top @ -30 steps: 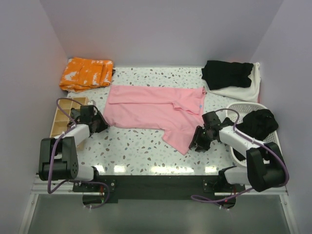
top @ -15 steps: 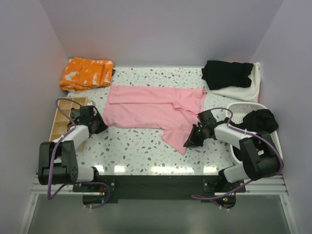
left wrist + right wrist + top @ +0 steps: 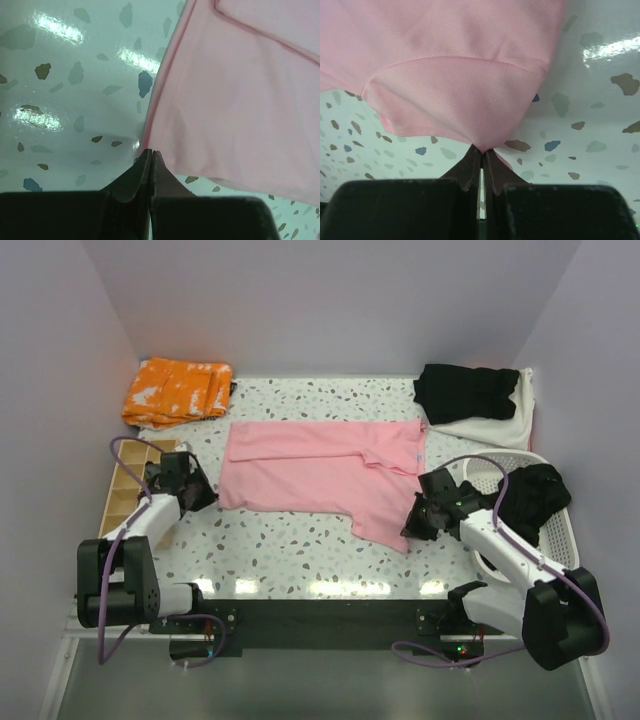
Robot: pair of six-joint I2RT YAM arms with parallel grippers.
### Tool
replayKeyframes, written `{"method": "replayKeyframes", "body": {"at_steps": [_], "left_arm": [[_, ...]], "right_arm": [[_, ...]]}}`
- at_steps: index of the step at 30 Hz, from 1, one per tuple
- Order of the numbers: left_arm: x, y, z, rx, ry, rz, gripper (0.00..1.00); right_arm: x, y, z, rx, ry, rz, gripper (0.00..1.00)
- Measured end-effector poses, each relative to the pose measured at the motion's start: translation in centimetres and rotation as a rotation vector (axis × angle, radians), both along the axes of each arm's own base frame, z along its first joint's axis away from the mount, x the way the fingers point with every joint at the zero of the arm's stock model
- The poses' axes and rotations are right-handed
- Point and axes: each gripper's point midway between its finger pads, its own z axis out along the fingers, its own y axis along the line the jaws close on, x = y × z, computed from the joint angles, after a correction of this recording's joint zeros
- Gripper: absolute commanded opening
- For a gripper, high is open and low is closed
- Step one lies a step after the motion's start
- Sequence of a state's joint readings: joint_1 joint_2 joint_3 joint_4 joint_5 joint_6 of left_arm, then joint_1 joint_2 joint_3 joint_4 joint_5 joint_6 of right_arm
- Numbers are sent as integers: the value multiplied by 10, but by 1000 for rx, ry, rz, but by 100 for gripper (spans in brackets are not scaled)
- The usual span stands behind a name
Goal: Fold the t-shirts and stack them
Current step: Grap the side of the flattened tshirt closest away from the robot with both arms
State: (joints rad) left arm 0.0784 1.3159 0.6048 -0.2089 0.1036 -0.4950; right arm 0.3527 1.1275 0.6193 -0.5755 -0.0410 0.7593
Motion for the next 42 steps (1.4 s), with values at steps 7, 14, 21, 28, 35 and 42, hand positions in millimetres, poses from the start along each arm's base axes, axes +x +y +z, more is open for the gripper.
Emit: {"method": "replayKeyframes", "body": {"at_steps": [7, 14, 21, 28, 35, 42], "left_arm": [[3, 0, 4, 6, -14, -13, 53], [1, -9, 2, -36, -19, -36, 44], [-13, -21, -12, -93, 11, -60, 40], [-15, -25, -18, -98, 4, -69, 9], [-7, -29, -22, -108, -16, -75, 0], [-3, -24, -1, -78, 27, -77, 0]], "right_arm": [[-8, -10, -8, -56, 45, -16, 0], [-9, -12, -13, -74, 68, -3, 0], [-7, -12, -13, -80, 70, 6, 0], [-7, -12, -13, -81, 68, 10, 0], [-7, -12, -13, -84, 66, 18, 0], [-2, -14, -3, -96, 40, 17, 0]]}}
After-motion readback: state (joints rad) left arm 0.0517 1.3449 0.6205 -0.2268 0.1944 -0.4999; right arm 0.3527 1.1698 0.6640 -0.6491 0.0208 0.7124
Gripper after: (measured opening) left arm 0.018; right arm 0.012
